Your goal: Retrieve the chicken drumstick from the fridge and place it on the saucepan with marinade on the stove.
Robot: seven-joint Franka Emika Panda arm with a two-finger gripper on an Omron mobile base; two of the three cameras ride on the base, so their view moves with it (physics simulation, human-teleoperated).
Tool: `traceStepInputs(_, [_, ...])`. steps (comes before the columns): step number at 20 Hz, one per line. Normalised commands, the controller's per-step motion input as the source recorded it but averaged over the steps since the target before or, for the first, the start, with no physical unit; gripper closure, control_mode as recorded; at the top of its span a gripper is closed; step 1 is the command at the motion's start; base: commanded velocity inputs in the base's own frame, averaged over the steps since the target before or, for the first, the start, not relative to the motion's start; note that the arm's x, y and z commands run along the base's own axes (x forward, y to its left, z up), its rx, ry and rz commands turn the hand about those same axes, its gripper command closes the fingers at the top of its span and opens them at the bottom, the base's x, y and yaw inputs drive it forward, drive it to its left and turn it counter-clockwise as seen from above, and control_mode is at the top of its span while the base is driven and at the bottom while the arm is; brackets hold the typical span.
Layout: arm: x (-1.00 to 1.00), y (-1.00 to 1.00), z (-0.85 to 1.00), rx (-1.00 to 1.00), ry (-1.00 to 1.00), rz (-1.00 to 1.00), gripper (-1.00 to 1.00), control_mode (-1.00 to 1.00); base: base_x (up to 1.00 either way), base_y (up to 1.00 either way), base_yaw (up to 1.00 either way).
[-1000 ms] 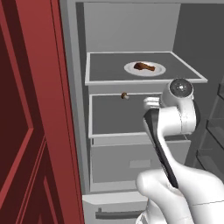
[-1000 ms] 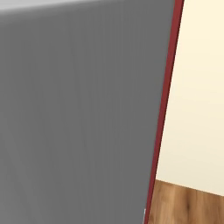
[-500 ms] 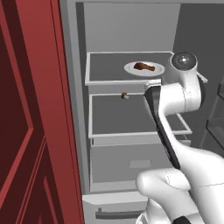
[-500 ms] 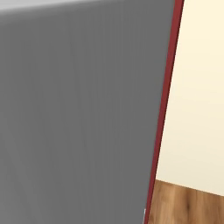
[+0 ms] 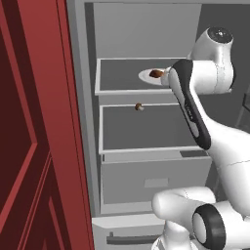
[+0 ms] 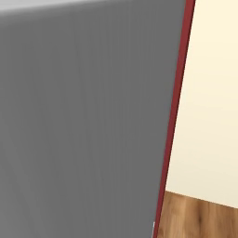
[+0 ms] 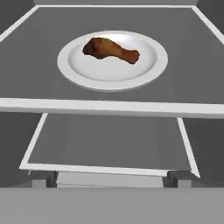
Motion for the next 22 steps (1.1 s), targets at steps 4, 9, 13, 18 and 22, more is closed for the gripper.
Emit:
traceStepInputs(4, [0.81,0.00,-0.02,0.18,-0.07,0.14,-1.00,-1.00,0.00,0.00,0.00])
traceStepInputs(9, [0.72,0.00,0.12,-0.05,0.05,0.02,-1.00,-1.00,0.00,0.00,0.00])
traceStepInputs(13, [0.59,0.00,0.34,-0.25,0.09,0.01,-1.00,-1.00,0.00,0.00,0.00])
traceStepInputs(18, [0.53,-0.11,-0.10,-0.05,0.08,0.18,-1.00,-1.00,0.00,0.00,0.00])
traceStepInputs(22, [0.44,-0.29,-0.16,0.02,0.00,0.18,-1.00,-1.00,0.00,0.00,0.00])
